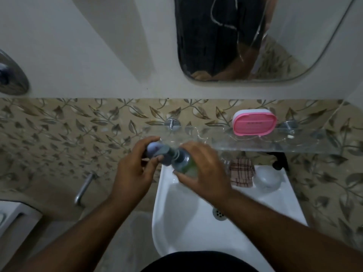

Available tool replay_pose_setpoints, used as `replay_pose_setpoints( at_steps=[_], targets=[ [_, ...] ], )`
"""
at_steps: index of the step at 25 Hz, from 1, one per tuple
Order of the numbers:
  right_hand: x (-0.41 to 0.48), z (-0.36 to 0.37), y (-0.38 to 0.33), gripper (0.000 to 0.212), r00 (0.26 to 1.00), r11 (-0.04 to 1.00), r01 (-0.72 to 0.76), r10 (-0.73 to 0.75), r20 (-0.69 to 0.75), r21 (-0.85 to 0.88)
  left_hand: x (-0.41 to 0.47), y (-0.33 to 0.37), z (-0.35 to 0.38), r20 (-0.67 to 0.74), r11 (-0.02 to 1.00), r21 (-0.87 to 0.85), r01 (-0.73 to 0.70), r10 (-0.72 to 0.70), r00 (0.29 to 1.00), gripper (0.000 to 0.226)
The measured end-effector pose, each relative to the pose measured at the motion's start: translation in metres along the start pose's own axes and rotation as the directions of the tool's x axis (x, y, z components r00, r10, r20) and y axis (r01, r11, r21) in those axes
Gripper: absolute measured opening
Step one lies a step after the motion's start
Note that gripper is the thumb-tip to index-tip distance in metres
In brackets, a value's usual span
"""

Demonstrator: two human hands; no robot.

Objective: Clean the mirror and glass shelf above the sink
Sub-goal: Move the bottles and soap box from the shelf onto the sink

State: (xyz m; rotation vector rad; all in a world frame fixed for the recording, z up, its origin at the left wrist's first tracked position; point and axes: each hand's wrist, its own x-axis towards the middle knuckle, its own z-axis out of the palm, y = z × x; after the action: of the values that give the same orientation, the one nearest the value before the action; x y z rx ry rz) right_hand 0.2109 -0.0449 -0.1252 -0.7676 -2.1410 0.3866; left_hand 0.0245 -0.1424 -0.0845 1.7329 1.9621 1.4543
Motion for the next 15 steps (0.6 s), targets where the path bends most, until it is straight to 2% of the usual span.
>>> replay_pose_setpoints(
  at_steps=[1,3,5,7,10,12,14,15],
  targets=[
    [-0.013,0.009,-0.006,0.067,0.997,0.997,-0.05,0.047,0.056,0.066,-0.011,-0.007,0.004,0.035,1.0,-0.008,0.009,-0.009,0.999,0.043],
    [-0.033,0.026,-0.004,0.07,0.958,0.954,-0.251,0.219,0.187,0.163,-0.024,-0.029,0.019,0.091,0.999,0.005,0.053,-0.053,0.994,0.043],
    [-0.044,0.04,0.009,0.07,0.879,0.875,-0.45,0.398,0.264,0.178,-0.027,-0.058,0.042,0.157,0.992,0.058,0.11,-0.118,0.981,0.043],
    [-0.044,0.053,0.029,0.068,0.798,0.794,-0.587,0.534,0.279,0.158,-0.027,-0.087,0.067,0.246,0.974,0.151,0.17,-0.204,0.948,0.042],
    [-0.038,0.078,0.054,0.066,0.69,0.696,-0.711,0.662,0.292,0.102,-0.02,-0.116,0.095,0.318,0.945,0.217,0.246,-0.306,0.897,0.028],
    [-0.032,0.098,0.072,0.063,0.645,0.654,-0.753,0.715,0.269,0.068,-0.01,-0.13,0.112,0.339,0.93,0.22,0.293,-0.355,0.871,0.015],
    [-0.026,0.116,0.084,0.061,0.625,0.634,-0.772,0.743,0.238,0.051,0.003,-0.145,0.129,0.336,0.93,0.232,0.286,-0.352,0.874,0.029],
    [-0.022,0.124,0.088,0.061,0.63,0.637,-0.769,0.744,0.224,0.047,0.009,-0.152,0.138,0.335,0.929,0.238,0.282,-0.351,0.874,0.028]
  ],
)
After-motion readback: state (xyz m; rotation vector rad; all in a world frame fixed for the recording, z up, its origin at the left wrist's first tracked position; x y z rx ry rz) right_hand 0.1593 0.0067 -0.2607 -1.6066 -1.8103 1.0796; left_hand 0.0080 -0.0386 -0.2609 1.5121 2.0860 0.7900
